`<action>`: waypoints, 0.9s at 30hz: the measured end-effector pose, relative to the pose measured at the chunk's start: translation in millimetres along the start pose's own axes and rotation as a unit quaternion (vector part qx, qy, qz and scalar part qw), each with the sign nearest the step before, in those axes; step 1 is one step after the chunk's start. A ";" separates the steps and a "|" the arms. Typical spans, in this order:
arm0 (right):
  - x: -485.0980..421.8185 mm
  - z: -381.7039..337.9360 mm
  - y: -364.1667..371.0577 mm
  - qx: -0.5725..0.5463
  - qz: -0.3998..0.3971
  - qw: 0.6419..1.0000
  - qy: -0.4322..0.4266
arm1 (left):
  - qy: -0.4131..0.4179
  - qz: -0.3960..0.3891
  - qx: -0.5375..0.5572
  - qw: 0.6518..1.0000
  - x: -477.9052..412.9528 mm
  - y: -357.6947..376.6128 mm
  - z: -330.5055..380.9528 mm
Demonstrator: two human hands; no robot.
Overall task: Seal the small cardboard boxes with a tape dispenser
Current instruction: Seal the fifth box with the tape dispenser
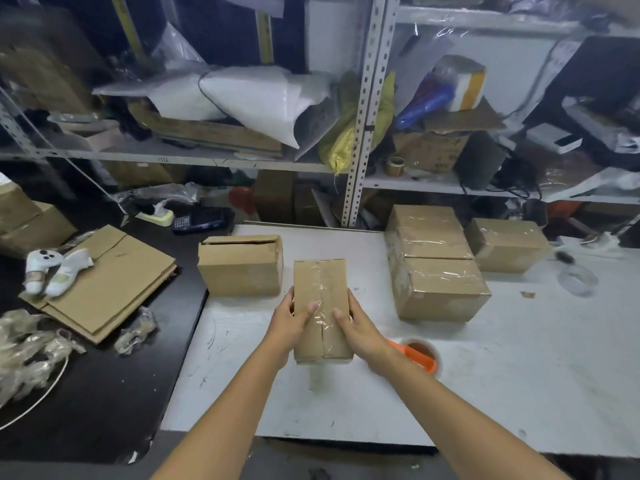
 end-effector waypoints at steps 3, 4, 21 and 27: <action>1.5 14.5 10.3 -0.013 -0.005 1.000 0.024 | -0.020 -0.008 0.003 1.000 1.6 -4.0 -22.4; 1.7 19.3 12.5 -0.016 -0.009 0.999 0.032 | -0.031 -0.009 0.002 0.999 1.4 -5.6 -30.4; 8.7 64.2 -38.8 0.145 0.169 0.971 0.082 | -0.109 -0.001 -0.006 0.994 -1.9 -1.9 -73.8; 13.6 116.8 -95.8 0.447 0.187 0.867 0.113 | -0.114 0.001 0.001 0.993 -3.1 -0.5 -76.4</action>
Point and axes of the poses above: each hand's wrist, its own x-axis away from the middle knuckle, its own y-axis out of the palm, z = x × y, the point moved 4 cm from there along -x, towards the middle knuckle, and after that the axes turned 1 degree about y, right-handed, at the moved point
